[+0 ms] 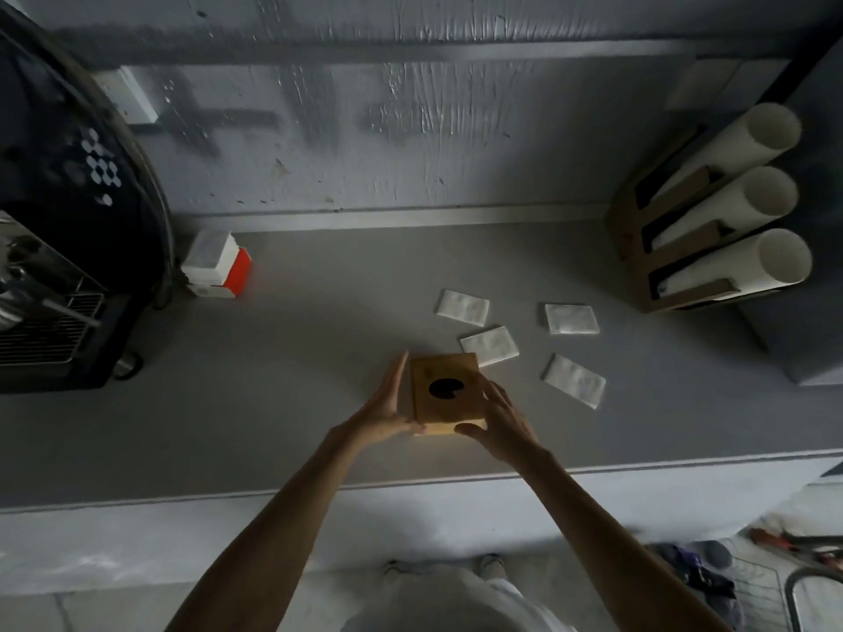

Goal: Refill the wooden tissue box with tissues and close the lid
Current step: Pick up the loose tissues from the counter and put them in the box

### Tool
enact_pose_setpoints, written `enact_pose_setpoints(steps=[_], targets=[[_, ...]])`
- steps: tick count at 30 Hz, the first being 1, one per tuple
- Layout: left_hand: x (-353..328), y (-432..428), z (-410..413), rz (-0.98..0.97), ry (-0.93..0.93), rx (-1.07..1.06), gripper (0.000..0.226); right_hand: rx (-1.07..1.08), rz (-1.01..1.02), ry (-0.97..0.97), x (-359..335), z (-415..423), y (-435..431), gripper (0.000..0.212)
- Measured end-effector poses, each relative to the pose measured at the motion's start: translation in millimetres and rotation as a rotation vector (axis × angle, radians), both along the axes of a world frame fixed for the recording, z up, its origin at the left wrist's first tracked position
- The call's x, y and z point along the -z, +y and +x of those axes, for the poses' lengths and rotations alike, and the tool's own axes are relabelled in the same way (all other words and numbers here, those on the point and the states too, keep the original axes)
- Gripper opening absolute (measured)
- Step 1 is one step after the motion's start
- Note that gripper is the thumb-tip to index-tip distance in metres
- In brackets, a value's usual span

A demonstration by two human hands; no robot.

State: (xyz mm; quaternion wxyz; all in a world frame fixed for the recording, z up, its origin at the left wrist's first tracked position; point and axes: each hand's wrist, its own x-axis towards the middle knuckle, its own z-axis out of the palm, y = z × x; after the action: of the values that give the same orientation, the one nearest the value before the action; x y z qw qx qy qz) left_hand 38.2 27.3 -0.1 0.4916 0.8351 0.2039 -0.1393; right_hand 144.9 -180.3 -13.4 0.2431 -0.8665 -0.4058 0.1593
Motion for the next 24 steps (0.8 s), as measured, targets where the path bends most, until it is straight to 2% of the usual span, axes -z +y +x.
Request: enact_pose_setpoints(steps=[5,9,16,19,22,24], targets=[[1.8,14.7,13.0,-0.010,0.082,0.173,0.142,-0.039,-0.011,-0.125,10.6,9.8,-3.1,0.079],[10.5,15.8,17.7,-0.032,0.102,0.183,0.151,-0.078,0.015,-0.166,11.2,13.9,-4.6,0.080],[34.9,19.6,12.1,-0.022,-0.018,0.200,0.148,-0.106,-0.014,-0.132,17.7,30.1,-9.1,0.070],[40.1,17.1,16.0,0.041,-0.180,0.211,0.140,-0.153,0.007,-0.117,5.4,42.9,-10.4,0.068],[50.8,17.2,19.8,0.029,-0.262,0.195,0.132,-0.155,0.052,-0.112,-23.7,60.2,-1.5,0.049],[61.5,18.7,21.7,0.021,-0.207,0.196,0.137,-0.055,0.127,0.047,-37.2,75.1,13.3,0.034]])
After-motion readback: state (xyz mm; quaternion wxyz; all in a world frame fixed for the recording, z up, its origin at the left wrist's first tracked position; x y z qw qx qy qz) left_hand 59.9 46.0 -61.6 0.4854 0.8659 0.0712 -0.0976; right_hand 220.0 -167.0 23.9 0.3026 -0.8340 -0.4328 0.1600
